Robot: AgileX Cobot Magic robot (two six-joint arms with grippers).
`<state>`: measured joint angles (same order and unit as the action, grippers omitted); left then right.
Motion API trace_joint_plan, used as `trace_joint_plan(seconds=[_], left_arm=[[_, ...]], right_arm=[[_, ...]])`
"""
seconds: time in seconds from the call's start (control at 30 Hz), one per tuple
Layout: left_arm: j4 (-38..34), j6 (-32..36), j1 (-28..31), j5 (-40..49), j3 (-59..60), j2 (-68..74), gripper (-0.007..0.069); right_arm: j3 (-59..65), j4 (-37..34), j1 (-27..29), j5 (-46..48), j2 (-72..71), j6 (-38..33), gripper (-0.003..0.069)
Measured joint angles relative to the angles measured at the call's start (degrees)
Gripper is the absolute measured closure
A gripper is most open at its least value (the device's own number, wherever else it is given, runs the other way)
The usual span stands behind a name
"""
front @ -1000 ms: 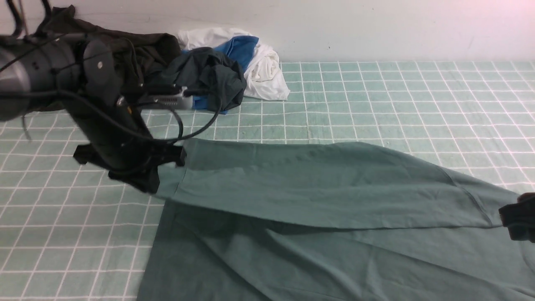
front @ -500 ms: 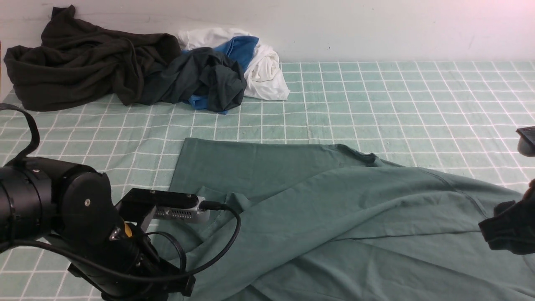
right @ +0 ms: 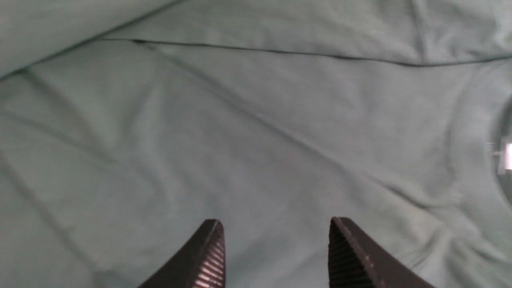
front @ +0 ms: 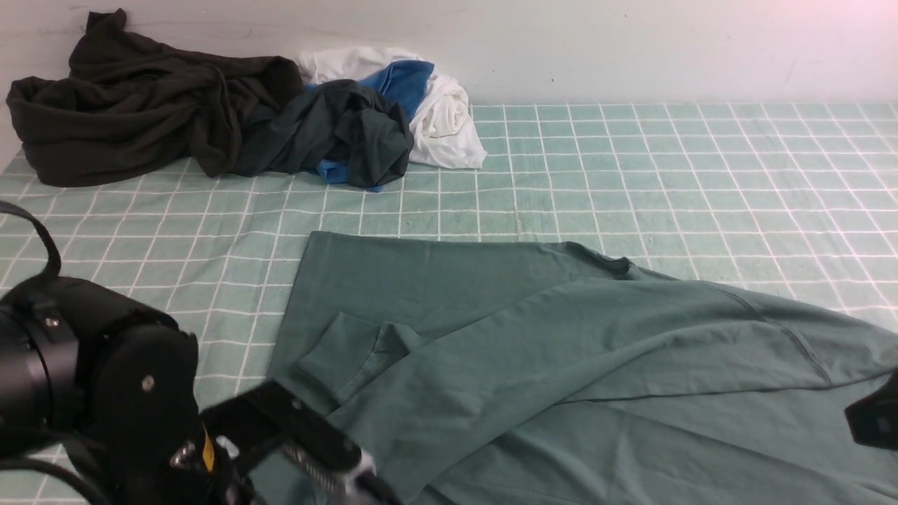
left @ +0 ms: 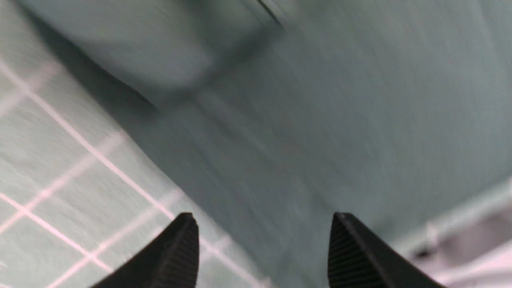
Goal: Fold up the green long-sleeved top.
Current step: Use the left arm to drag and drop the cuff onto the cuff closest to the left arm, then use both arms simultaneously to clamp the lower edge of the clothing fabric
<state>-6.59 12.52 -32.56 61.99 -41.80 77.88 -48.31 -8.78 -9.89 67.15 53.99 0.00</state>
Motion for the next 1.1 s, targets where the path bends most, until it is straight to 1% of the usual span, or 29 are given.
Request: trace_joint_plan(seconds=[0.03, 0.07, 0.1, 0.13, 0.3, 0.43, 0.67, 0.77, 0.87, 0.93, 0.97, 1.0, 1.07, 1.1], left_arm=[[0.43, 3.03, -3.34, 1.56, 1.2, -0.31, 0.0215], [0.43, 3.4, -3.75, 1.56, 1.6, -0.31, 0.0215], [0.55, 6.81, -7.34, 0.75, 3.62, -0.31, 0.0215], [0.59, 8.29, -8.84, -0.18, 5.13, -0.31, 0.0215], [0.68, 14.83, -15.72, -10.16, 11.8, -0.31, 0.0215], [0.79, 16.56, -17.65, -14.22, 14.2, -0.31, 0.0215], [1.9, 19.12, -18.67, -16.47, 15.9, -0.85, 0.0215], [3.42, 19.31, -18.83, -16.98, 16.09, -1.1, 0.0234], [4.47, 19.36, -18.83, -17.4, 16.14, -1.1, 0.0291], [4.94, 19.36, -18.83, -17.93, 16.14, -1.1, 0.0351], [5.1, 19.36, -18.83, -18.25, 16.14, -1.1, 0.0395], [5.14, 19.36, -18.83, -18.31, 16.14, -1.1, 0.041], [5.26, 19.36, -18.83, -18.53, 16.14, -1.1, 0.0503], [5.26, 19.36, -18.83, -18.58, 16.14, -1.1, 0.0536]], right_arm=[[0.0, -2.84, -0.71, 1.67, -1.16, -2.32, 0.0323], [0.0, -3.14, -0.97, 2.04, -1.26, -2.57, 0.0323], [0.0, -5.74, -2.15, 3.21, -1.92, -4.66, 0.0323], [0.0, -6.5, -2.76, 3.68, -2.05, -5.6, 0.0323], [0.0, -7.18, -5.69, 4.2, -2.05, -8.3, 0.0323], [0.0, -6.32, -5.93, 3.4, -2.05, -8.48, 0.0323], [0.0, -5.77, -5.99, 2.74, -2.05, -8.54, 0.0323], [0.0, -5.77, -5.99, 2.74, -2.05, -8.54, 0.0323], [0.0, -5.72, -6.04, 2.7, -2.05, -8.54, 0.0323], [0.0, -5.72, -6.04, 2.7, -2.05, -8.54, 0.0323], [0.0, -5.72, -6.04, 2.7, -2.05, -8.54, 0.0323], [0.0, -5.72, -6.04, 2.7, -2.05, -8.54, 0.0323], [0.0, -5.72, -6.04, 2.7, -2.05, -8.54, 0.0323], [0.0, -5.72, -6.04, 2.7, -2.05, -8.54, 0.0323]])
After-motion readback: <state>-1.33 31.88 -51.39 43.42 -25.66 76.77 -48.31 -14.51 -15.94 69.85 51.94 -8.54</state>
